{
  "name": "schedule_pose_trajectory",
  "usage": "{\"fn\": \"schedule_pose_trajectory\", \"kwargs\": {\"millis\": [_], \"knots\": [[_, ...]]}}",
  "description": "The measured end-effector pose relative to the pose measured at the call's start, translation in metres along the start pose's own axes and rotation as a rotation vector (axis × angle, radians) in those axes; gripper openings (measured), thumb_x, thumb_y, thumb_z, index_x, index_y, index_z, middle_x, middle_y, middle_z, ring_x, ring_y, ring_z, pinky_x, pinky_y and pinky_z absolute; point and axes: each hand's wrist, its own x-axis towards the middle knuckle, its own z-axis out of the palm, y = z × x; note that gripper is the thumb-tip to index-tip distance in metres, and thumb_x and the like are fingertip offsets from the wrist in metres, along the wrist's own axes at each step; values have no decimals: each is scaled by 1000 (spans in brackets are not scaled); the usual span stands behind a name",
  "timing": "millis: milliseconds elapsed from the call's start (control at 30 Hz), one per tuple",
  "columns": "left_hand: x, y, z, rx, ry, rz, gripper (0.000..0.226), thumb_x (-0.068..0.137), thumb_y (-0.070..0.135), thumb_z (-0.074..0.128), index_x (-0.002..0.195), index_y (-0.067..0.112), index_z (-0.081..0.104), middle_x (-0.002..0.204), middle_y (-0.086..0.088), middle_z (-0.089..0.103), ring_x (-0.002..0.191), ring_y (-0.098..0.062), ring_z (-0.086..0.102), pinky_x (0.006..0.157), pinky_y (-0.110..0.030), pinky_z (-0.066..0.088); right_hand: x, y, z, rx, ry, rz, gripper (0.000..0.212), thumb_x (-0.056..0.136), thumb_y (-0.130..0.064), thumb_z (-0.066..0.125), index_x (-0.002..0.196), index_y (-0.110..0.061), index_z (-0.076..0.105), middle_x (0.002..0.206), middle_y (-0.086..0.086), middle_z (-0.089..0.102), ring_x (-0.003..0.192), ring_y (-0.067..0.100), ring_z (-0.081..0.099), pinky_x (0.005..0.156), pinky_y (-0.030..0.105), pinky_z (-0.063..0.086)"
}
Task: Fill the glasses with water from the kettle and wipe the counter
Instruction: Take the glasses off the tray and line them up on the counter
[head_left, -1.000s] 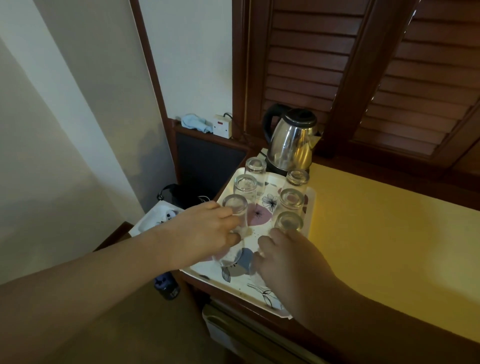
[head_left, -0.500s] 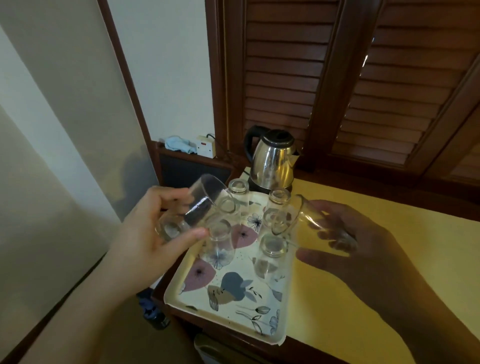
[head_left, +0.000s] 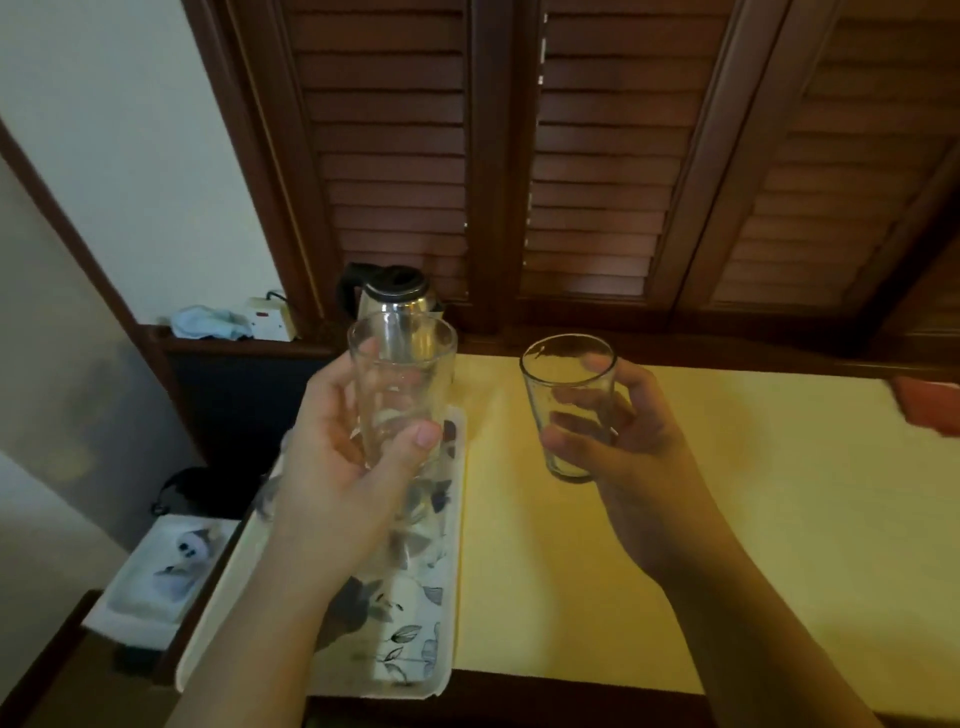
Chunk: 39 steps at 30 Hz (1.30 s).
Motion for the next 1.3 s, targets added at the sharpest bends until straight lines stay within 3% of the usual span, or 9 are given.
{"fn": "schedule_pose_trajectory", "kwargs": {"millis": [133,267,367,533,667,800,967,1100,1300], "knots": [[4,13,61,-9,-34,-33,68,77,43,81,139,37,55,116,27,70,102,7,71,77,-9,55,4,-12,-47,-8,84,-35,78,60,-20,95,129,-35,63,123,4,73,113,26,74,78,31,62],[9,11,123,-15,-64,-65,77,76,54,88,144,42,54,114,17,71,102,-2,73,84,-19,59,5,-24,-100,-72,115,-64,79,65,-17,92,134,-44,66,126,-1,73,112,18,75,79,27,63],[12,9,169,-15,-82,-97,77,71,56,88,140,49,55,116,17,69,105,-10,74,89,-32,63,7,-33,-140,-119,125,-47,61,67,-22,92,116,-52,74,130,-7,73,116,17,74,76,27,62],[17,0,245,-30,-99,-138,74,68,60,90,135,51,57,116,20,68,109,-14,74,95,-50,62,15,-38,-212,-173,183,-36,65,63,-30,95,120,-53,73,119,-11,75,117,21,74,85,41,62],[18,-9,300,-5,-114,-183,72,73,50,89,137,43,56,117,29,65,114,4,66,99,-37,61,24,-29,-268,-258,218,-23,70,72,-19,96,131,-43,67,124,-12,73,117,12,73,100,46,63],[17,-26,346,23,-132,-245,70,73,47,91,133,45,56,117,30,65,112,8,64,93,-27,61,33,-12,-314,-309,273,9,69,76,-6,96,127,-41,67,123,-6,71,113,13,75,97,54,64],[10,-46,388,81,-184,-295,67,79,36,93,133,42,54,127,24,63,115,17,58,84,-7,53,40,5,-358,-380,279,32,71,76,-16,97,131,-42,61,124,-6,69,112,15,75,98,59,62],[7,-64,410,133,-206,-323,70,76,43,95,132,47,52,125,26,64,121,-2,63,102,-28,57,45,15,-381,-382,261,49,72,77,-12,96,132,-38,58,124,-1,67,112,14,75,100,60,59],[8,-80,436,149,-213,-335,75,71,44,98,130,39,53,125,20,66,119,-1,65,107,-40,55,56,32,-407,-461,248,43,72,77,-17,97,132,-35,55,119,6,70,116,16,69,103,58,57]]}}
